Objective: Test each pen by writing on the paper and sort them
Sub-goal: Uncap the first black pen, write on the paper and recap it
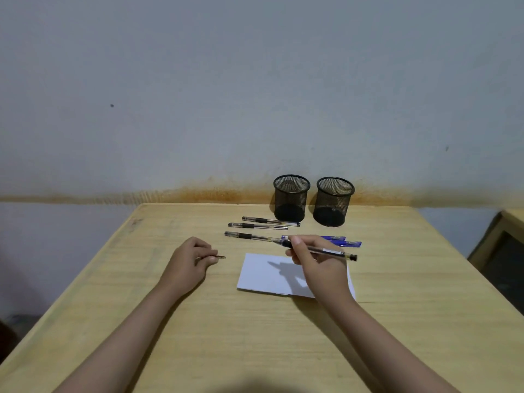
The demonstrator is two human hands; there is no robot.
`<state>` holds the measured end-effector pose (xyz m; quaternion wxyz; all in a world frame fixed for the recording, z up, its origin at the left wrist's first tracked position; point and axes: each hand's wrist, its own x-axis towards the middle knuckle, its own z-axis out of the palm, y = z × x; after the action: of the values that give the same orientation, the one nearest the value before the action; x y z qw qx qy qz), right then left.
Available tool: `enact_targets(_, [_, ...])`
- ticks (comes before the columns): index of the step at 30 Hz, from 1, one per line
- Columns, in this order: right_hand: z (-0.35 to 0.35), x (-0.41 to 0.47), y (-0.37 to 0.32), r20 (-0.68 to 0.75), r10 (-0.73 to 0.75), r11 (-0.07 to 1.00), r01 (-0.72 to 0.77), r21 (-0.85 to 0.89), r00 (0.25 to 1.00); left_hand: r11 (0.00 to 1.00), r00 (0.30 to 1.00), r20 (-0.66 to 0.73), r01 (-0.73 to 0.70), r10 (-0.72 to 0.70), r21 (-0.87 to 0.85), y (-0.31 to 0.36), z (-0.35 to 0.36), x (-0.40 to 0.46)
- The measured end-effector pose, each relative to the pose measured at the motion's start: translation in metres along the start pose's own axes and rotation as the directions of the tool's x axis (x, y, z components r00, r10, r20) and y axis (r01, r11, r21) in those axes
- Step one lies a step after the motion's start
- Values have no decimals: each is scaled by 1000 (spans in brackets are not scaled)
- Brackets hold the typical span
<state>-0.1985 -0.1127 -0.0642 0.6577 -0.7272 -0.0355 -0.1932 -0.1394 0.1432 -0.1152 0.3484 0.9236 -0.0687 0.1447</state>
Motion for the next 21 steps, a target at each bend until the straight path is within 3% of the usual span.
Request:
enact_targets(8, [1, 2, 11, 7, 99, 995, -99, -11, 995, 988, 990, -51, -138, 135, -63, 17, 5, -19])
enact_targets(12, [5, 8, 13, 20, 123, 992, -122, -26, 992, 977, 976, 117, -165, 182, -137, 38, 19, -36])
enact_targets(16, [10, 10, 20, 14, 125, 991, -124, -46, 992, 983, 950, 255, -168, 182, -73, 39, 31, -42])
enact_targets(21, [13, 11, 26, -5, 125, 992, -125, -24, 992, 979, 951, 236, -204, 197, 2, 41, 37, -48])
